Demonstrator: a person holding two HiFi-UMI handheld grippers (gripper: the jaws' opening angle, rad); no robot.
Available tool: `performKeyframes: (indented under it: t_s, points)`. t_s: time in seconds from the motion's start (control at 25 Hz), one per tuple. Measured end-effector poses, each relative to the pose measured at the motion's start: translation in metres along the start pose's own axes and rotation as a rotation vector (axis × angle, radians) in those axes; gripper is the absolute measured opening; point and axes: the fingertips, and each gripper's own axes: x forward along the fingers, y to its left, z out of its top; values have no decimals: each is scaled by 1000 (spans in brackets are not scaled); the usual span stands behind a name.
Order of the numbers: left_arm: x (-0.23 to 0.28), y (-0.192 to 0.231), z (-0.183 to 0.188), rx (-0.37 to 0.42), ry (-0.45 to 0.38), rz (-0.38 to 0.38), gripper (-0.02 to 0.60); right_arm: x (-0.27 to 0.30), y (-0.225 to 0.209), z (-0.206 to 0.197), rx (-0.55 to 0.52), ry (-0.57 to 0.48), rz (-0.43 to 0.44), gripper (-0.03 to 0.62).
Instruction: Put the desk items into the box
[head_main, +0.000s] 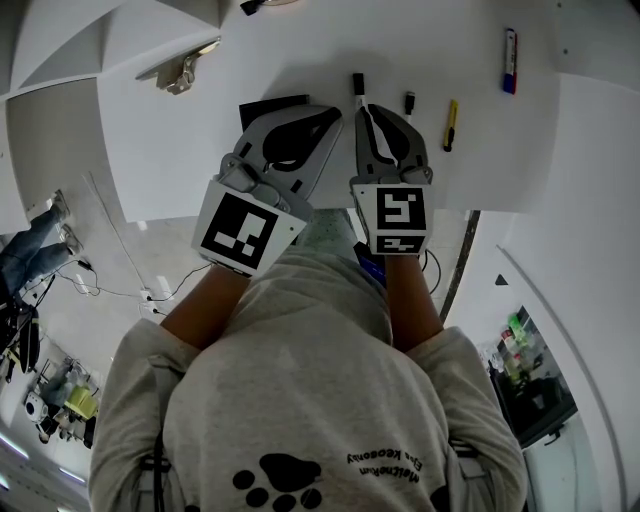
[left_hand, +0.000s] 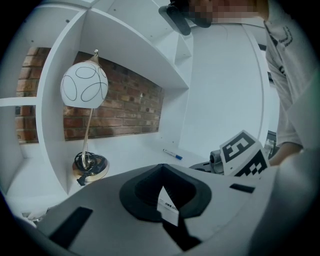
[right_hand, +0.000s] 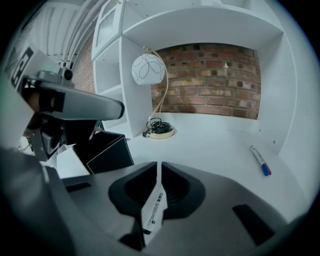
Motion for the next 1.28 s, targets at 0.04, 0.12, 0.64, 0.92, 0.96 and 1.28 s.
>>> performKeyframes:
  t_s: [0.04,0.12,0.64,0.92,0.96,1.28]
  points:
    - [2,2,-1,-2,4,-1,8,4,0,-3,6,17,6,20]
    - [4,4,-4,-1,14,-3,8,12,0,-10,17,53,9,20]
    - [11,4,-7,-18,37,0,8,37,-6,-51,70,285,8,94]
    - [12,3,-8,-14,42,-9,8,47,-8,-59,79,352,2,97]
    - [12,3,-8,-17,42,-10,8,49,-8,-60,80,359,1,97]
    - [13,5,-9,-39,39,-19,8,56,-11,-65,104,398,-17,97]
